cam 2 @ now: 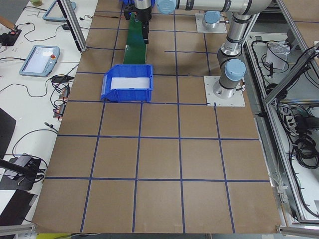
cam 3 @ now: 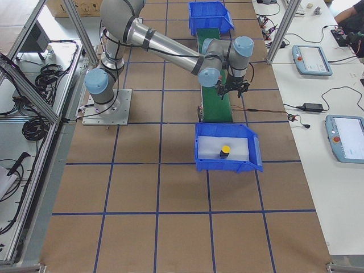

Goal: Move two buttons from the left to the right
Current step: 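Move the right gripper back above the belt over the red button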

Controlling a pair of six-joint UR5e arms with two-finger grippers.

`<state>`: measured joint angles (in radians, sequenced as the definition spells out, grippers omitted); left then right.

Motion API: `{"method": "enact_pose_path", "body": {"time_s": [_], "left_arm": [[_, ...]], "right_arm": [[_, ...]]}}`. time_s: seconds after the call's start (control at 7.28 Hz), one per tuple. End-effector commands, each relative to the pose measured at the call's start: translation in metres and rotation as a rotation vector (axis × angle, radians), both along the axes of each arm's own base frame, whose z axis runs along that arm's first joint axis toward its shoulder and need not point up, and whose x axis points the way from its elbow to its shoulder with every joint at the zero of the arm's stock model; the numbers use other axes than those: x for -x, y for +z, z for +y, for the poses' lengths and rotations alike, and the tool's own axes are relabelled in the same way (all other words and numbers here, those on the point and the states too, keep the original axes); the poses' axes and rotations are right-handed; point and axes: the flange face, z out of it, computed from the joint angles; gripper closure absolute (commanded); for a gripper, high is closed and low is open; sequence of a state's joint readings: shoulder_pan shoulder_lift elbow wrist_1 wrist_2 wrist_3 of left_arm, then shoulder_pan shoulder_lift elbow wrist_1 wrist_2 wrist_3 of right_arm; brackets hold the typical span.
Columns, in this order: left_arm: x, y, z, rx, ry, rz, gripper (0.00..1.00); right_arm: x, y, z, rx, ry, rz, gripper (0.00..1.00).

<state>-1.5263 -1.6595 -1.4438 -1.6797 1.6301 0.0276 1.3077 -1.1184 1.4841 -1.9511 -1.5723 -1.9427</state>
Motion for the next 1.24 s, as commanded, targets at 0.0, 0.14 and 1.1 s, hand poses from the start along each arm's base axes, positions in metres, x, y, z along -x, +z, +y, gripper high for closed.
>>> {"method": "enact_pose_path", "body": {"time_s": [0.0,0.14,1.1], "left_arm": [[0.000,-0.001,0.001,-0.002,-0.001,0.001,0.00],[-0.001,0.000,0.000,0.000,0.000,0.001,0.00],[-0.001,0.000,0.000,0.000,-0.008,0.000,0.00]], "right_arm": [[-0.021,-0.019,0.008,-0.031,0.000,-0.005,0.06],[-0.024,-0.021,0.005,-0.004,0.006,0.006,0.06],[-0.026,-0.030,0.014,-0.025,-0.061,0.003,0.04]]}}
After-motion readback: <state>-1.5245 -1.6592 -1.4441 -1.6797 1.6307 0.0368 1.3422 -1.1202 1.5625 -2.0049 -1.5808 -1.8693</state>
